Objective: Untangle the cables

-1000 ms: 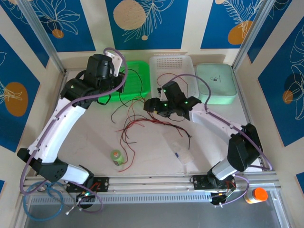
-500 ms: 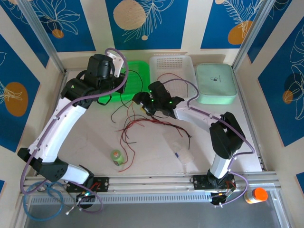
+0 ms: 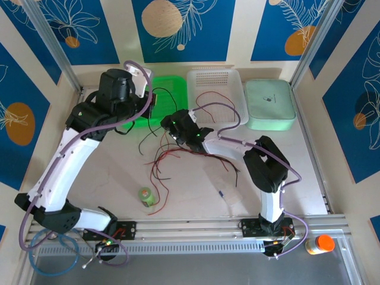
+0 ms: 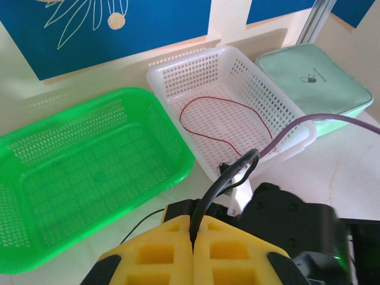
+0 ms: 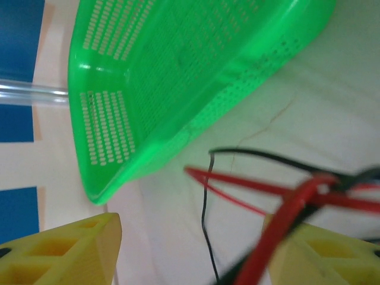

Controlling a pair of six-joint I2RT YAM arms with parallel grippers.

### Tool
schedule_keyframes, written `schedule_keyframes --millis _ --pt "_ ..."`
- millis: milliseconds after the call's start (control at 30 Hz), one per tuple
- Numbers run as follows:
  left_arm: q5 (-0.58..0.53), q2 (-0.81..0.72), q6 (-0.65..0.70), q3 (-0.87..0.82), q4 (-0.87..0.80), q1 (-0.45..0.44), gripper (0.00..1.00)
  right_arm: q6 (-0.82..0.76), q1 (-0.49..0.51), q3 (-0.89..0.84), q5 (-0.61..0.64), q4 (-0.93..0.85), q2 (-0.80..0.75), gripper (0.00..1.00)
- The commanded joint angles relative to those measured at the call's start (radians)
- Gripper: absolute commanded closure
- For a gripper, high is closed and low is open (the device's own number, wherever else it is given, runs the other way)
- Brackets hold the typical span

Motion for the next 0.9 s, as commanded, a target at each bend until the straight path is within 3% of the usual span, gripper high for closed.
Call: schedule_keyframes --millis 0,133,200,300,433,867 --pt "0.022 -0.032 0.01 0.016 0.011 -0.01 1.0 -0.052 0.009 0.04 0.139 0.038 0.027 0.38" --pt "0.017 -0.049 0.013 0.017 0.005 -0.011 1.0 -0.112 0.011 0.039 0.204 0.04 0.029 0.44" --pt "0.009 -0.057 0.015 0.019 0.001 -0.011 1.0 -0.124 0.01 0.033 0.222 0.026 0.022 0.52" --pt "-0.018 -0.065 0.021 0.03 -0.003 -0.011 1.0 -0.113 0.006 0.011 0.223 -0.006 0.008 0.79" --pt "-0.072 -0.061 0.033 0.071 -0.02 -0.01 1.0 -0.079 0.0 -0.05 0.208 -0.048 -0.017 0.97" --pt "-0.247 0.084 0.077 0.367 -0.082 0.0 1.0 -0.066 -0.039 -0.329 0.142 -0.113 -0.176 1.0"
